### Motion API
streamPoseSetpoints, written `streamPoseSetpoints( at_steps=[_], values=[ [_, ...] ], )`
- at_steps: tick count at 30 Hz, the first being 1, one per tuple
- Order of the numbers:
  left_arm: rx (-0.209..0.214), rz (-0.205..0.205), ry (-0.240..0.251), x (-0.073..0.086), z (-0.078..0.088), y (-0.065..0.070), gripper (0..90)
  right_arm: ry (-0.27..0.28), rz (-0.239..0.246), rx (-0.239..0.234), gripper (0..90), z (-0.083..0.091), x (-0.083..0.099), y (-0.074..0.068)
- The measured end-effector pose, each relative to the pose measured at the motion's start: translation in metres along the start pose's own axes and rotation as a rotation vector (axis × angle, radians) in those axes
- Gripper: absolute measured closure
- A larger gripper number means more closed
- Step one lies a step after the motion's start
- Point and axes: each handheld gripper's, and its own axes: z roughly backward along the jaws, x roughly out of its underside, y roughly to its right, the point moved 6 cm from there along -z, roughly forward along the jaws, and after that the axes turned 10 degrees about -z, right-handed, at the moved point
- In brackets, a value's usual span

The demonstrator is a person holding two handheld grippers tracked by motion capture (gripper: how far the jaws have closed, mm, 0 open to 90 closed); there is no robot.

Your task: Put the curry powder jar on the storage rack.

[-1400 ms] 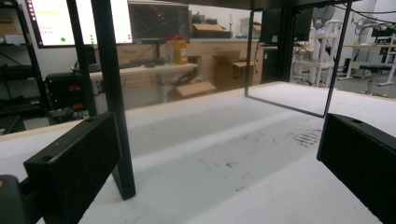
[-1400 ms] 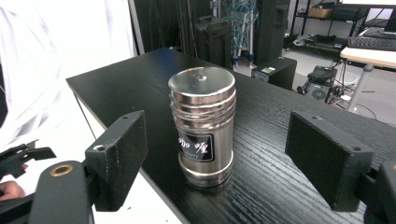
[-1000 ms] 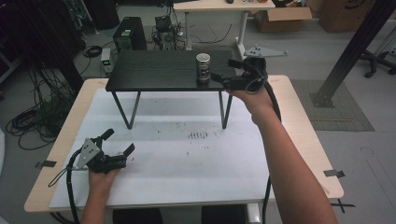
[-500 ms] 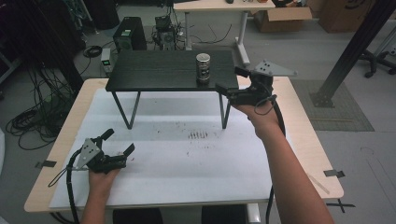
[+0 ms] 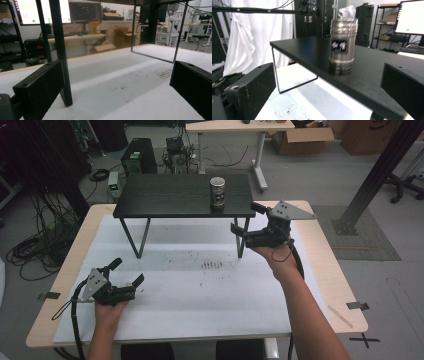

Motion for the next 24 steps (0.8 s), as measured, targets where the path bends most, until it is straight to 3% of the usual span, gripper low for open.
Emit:
streamPoseSetpoints(
  at_steps=[13,24],
  values=[
    [0.000,-0.001,0.001,0.000,0.000,0.000,0.2,-0.030,-0.010,0.006,0.0,-0.001,0.053,0.005],
    [0.000,0.002,0.001,0.000,0.000,0.000,0.2,-0.028,-0.074,0.031,0.0,-0.003,0.098,0.015]
  ],
)
